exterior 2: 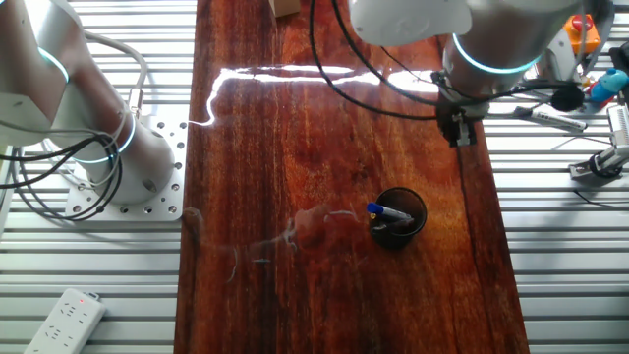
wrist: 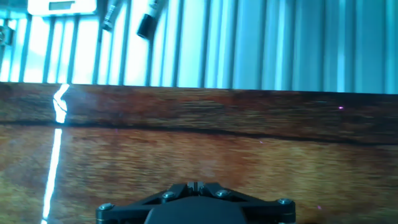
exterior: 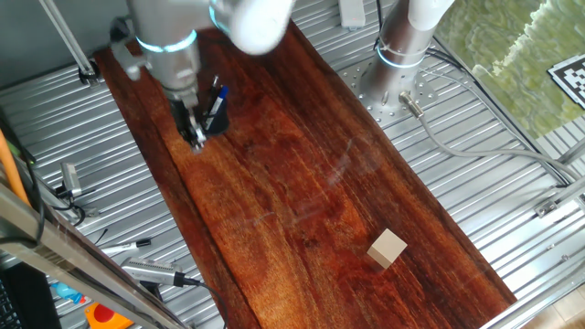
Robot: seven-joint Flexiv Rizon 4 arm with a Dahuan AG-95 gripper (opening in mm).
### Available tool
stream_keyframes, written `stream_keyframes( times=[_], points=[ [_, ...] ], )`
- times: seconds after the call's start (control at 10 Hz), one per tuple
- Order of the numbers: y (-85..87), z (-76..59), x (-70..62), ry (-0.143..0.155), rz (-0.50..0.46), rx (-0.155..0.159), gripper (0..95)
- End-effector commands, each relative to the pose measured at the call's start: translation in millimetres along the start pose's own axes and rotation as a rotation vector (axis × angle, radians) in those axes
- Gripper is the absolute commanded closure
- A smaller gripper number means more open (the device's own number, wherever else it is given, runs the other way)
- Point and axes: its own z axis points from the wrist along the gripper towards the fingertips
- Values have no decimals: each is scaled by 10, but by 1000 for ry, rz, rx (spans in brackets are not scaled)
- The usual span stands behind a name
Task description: Put the pen into the pen holder
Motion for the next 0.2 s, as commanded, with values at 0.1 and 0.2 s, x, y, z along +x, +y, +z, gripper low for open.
stream_keyframes(
  times=[0.1, 0.2],
  points=[
    [10, -9, 9, 39, -66, 8, 950],
    [23, -3, 12, 45, -76, 14, 950]
  ],
)
